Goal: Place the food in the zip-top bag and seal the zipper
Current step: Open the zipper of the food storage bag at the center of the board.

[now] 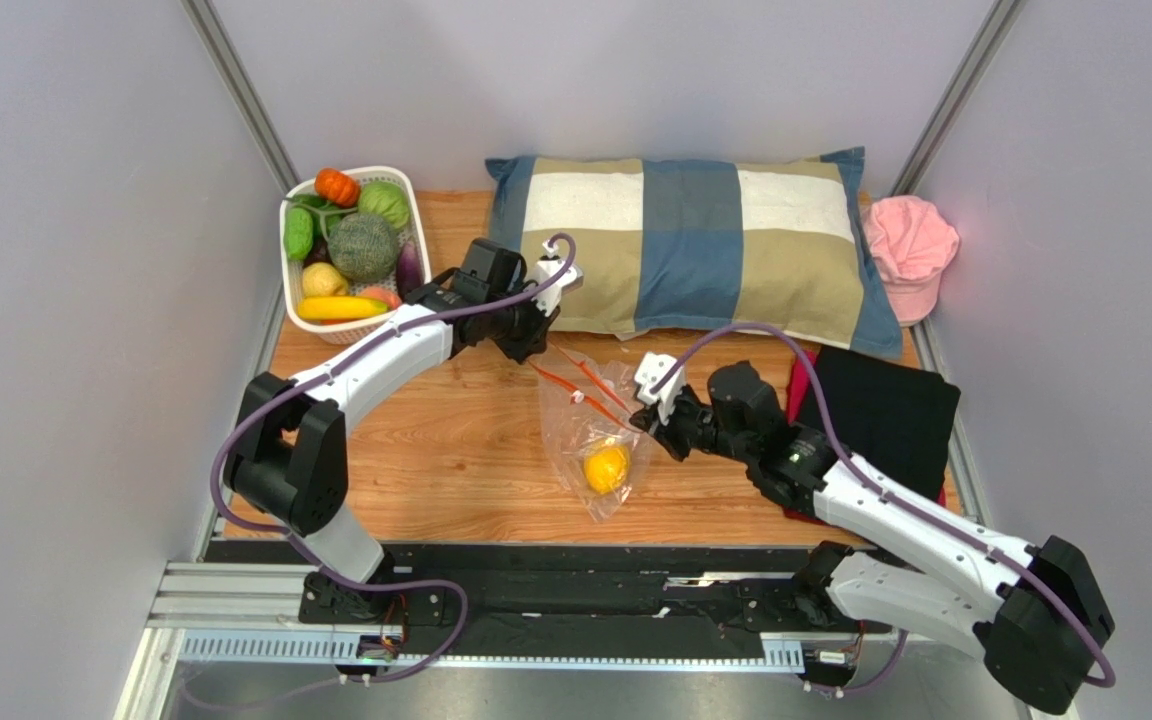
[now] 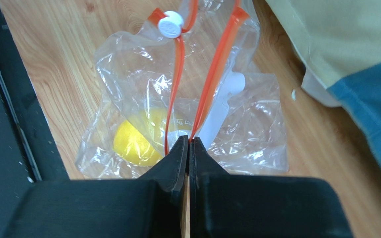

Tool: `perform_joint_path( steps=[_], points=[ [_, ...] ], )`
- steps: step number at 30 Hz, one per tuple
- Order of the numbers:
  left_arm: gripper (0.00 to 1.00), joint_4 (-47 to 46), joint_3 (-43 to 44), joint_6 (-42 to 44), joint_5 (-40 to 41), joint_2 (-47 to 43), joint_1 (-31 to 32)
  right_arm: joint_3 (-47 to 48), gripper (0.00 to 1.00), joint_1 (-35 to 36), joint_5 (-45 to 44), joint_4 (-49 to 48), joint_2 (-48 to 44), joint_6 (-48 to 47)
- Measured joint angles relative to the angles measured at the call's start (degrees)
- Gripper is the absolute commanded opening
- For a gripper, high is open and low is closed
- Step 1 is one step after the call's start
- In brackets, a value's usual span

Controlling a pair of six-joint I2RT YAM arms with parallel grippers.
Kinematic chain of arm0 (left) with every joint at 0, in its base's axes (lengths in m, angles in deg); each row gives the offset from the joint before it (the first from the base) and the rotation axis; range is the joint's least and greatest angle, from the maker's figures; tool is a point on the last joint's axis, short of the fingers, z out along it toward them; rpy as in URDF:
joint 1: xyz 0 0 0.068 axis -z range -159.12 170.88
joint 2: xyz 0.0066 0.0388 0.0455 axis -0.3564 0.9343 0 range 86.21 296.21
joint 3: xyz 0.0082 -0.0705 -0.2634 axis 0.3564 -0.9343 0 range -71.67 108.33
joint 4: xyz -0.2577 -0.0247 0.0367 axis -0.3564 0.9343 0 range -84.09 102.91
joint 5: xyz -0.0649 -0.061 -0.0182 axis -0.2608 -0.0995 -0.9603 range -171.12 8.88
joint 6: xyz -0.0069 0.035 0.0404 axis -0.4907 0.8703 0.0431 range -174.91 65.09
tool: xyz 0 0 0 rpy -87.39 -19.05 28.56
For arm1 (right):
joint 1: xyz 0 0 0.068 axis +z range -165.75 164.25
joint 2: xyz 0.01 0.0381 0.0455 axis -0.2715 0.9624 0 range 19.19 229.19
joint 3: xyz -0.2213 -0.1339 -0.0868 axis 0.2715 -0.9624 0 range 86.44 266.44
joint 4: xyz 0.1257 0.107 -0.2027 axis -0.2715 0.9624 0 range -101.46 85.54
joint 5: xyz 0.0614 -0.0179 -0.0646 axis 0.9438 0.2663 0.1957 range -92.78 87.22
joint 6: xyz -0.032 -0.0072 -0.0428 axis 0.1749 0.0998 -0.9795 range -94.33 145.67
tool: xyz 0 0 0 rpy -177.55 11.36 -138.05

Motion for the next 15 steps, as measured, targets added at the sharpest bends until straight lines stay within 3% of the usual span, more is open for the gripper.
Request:
perform_joint_path(
  steps=[6,9,13,14,15],
  points=[
    [0.00,1.7,0.2,1.0,-2.0,0.9,0.6,-4.6,0.00,6.4,-1.3,-2.1,-5.4,-11.8],
    [0.03,2.8,0.2,1.2,-2.4,1.2,0.6,-5.0,0.00,7.7,-2.3,-2.1,-5.4,-13.5],
    [0.33,2.9,0.3,0.8,-2.1,0.9,0.2,-1.6,0.00,8.0,-5.9,1.0,-1.5,-9.5],
    [0.47,3.0,0.3,0.4,-2.0,0.6,-0.2,-0.2,0.00,8.0,-6.8,2.1,-0.2,-7.6],
    [0.54,3.2,0.4,-0.2,-2.0,0.1,-0.7,1.3,0.00,8.0,-7.8,3.1,0.7,-5.7]
  ],
)
